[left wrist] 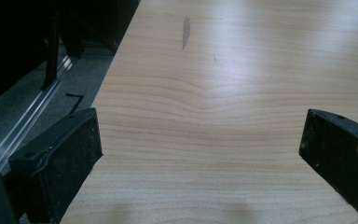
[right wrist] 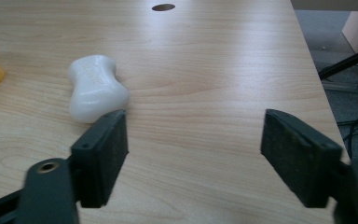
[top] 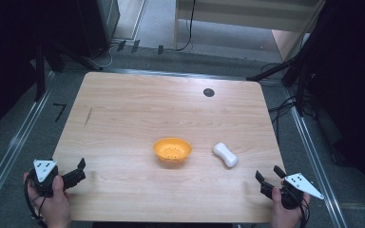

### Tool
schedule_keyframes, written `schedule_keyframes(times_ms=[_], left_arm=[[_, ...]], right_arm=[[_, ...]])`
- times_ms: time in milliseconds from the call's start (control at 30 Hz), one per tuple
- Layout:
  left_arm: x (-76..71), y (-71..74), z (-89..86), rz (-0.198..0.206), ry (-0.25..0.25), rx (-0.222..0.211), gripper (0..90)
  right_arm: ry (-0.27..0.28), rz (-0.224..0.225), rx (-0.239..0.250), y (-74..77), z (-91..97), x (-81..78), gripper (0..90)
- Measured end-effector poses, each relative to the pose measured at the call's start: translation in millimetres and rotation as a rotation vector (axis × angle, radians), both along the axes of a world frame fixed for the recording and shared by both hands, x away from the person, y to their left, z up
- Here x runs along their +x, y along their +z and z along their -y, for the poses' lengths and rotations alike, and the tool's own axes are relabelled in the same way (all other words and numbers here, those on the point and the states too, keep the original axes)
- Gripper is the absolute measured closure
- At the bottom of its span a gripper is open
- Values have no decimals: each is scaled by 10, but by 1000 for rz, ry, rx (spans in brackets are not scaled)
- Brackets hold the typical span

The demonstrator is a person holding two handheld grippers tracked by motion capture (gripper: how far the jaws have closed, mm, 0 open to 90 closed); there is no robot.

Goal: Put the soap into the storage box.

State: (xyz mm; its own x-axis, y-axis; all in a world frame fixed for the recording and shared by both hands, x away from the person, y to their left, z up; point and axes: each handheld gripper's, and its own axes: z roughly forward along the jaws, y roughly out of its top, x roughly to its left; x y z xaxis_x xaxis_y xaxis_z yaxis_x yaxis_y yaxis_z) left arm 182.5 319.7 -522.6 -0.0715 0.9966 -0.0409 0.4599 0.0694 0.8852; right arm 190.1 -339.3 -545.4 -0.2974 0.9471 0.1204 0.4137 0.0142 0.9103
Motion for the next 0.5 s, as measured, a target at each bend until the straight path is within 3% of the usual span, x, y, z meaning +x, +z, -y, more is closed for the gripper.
schedule_keyframes(times_ms=[67,133,233,400,500], left_arm=[[-2,0,-7,4,-1,-7,0],[-13,0,-16,13,-3,-16,0],[-9,1,-21,12,-19,-25,0],[-1,1,3,7,-35,-11,0],[0,0,7,9,-41,-10,0]], right_arm=[[44,-3,10,1,-4,6,295],[95,-33,20,20,-14,22,323],[115,-50,1,87,-58,45,326],[154,-120,-114,220,-152,166,329],[196,-179,-149,302,-199,271,328]])
